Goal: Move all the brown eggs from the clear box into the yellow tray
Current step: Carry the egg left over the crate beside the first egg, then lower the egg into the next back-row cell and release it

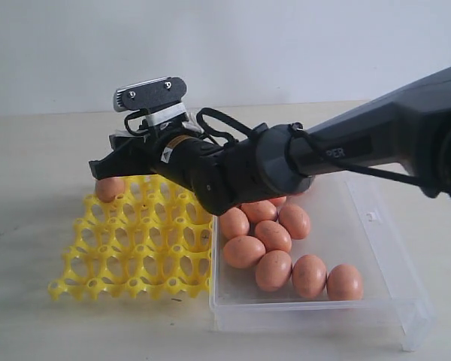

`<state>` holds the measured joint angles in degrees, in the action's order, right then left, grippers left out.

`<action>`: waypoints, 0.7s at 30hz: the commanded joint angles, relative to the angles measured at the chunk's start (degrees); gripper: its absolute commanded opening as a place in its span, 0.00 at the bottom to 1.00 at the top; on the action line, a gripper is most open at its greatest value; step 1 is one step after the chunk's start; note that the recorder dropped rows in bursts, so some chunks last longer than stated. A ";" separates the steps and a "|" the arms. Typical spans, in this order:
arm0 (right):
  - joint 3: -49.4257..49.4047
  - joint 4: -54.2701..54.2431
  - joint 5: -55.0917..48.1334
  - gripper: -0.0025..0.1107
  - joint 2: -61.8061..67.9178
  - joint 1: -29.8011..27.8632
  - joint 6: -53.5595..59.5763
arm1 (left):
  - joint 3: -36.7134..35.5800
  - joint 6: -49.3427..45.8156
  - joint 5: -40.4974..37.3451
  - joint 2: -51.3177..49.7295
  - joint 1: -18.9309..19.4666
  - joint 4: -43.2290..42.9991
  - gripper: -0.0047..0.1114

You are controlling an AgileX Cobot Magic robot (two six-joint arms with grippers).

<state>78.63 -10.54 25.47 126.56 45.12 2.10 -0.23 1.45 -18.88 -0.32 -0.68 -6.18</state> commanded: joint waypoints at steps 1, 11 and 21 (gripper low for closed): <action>3.23 -1.23 0.75 0.02 2.80 0.18 0.94 | 0.23 0.25 0.58 0.32 0.07 0.16 0.04; 4.68 -3.02 0.75 0.02 4.86 0.18 1.57 | 0.23 0.25 0.58 0.32 0.07 0.16 0.04; 5.08 -3.02 0.71 0.02 6.35 0.18 1.57 | 0.23 0.25 0.58 0.32 0.07 0.16 0.04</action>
<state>82.89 -13.57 25.46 132.41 45.25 3.27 -0.23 1.45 -18.88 -0.32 -0.68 -6.18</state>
